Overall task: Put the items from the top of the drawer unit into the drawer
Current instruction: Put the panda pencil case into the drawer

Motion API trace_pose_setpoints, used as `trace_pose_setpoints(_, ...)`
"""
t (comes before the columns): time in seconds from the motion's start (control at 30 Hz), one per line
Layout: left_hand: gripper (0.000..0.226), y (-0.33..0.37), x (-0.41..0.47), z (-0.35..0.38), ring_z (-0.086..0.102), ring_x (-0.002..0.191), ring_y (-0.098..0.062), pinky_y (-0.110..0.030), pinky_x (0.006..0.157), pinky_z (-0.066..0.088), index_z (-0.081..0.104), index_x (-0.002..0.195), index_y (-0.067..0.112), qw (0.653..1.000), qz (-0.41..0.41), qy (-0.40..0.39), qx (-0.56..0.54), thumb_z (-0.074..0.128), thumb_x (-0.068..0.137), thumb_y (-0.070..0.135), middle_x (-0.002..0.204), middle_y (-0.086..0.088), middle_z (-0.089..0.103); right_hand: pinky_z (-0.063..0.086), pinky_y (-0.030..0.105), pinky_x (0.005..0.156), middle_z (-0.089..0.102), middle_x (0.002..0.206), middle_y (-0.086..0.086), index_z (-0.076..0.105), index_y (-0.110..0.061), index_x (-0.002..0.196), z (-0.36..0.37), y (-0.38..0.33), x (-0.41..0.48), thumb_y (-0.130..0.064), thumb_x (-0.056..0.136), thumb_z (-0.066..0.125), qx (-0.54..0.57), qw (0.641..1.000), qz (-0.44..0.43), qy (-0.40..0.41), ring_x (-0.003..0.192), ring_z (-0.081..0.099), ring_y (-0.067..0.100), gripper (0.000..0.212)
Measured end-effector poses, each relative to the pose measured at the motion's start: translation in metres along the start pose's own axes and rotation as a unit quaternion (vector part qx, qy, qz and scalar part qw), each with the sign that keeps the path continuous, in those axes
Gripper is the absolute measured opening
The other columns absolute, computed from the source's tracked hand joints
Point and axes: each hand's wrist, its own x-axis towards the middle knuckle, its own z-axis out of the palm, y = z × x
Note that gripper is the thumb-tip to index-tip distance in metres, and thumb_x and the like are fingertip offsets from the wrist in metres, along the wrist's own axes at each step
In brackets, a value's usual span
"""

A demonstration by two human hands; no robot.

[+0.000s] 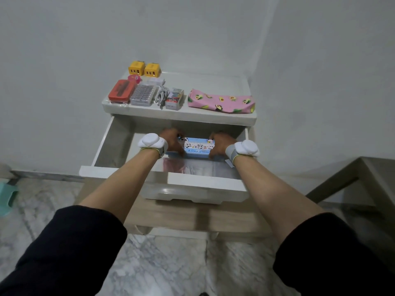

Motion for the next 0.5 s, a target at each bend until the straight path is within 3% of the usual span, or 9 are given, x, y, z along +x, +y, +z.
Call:
trace_pose_setpoints(0.33,0.075,-0.011,0.018,0.012,0.060,0.112,-0.029,-0.031,0.092,0.049,0.058,0.120,0.018,1.000,0.020,0.003,0.006,0.090,0.054,0.033,0.124,-0.008,0.063,0.043,0.026,0.073,0.058,0.122,0.012,0.050,-0.014,0.124,0.012,-0.002,0.024,-0.025,0.061,0.087,-0.040,0.999,0.010,-0.023,0.107,0.058,0.029,0.074)
trace_pose_setpoints(0.5,0.068,-0.010,0.020,0.009,0.061,0.111,-0.027,-0.027,0.091,0.047,0.062,0.119,0.019,1.000,0.023,-0.009,0.001,0.088,0.057,0.031,0.123,-0.006,0.065,0.047,0.029,0.078,0.059,0.121,0.011,0.050,-0.015,0.124,0.009,-0.001,0.022,-0.029,0.063,0.087,-0.053,0.998,0.019,-0.034,0.107,0.059,0.029,0.073)
